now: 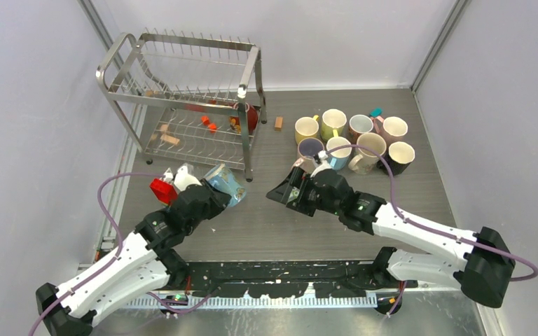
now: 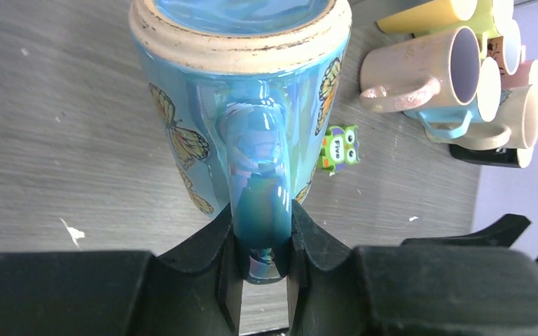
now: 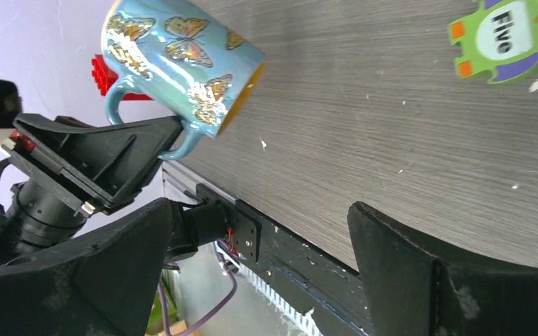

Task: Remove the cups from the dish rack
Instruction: Unload the cup from the dish rack.

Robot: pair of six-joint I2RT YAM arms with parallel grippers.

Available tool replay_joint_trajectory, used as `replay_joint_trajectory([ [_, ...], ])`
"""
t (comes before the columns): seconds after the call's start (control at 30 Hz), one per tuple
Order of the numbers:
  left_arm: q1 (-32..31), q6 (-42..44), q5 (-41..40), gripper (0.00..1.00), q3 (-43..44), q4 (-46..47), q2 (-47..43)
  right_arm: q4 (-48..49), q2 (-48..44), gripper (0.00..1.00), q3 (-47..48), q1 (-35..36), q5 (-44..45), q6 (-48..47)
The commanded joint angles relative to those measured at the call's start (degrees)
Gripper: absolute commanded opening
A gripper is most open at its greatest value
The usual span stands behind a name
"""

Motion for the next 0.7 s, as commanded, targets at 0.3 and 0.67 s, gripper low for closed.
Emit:
replay_joint_trajectory([
  [0.3, -1.68, -22.82, 3.82, 0.0, -8.48, 18.91, -6.56, 18.87, 8.83, 0.93, -3.08, 5.04, 5.44, 7.72],
  [0.67, -1.93, -31.08, 8.96, 0.0, -11.39, 33.99, -2.64, 26.42, 12.93, 0.89, -2.46, 5.07, 5.26, 9.36],
])
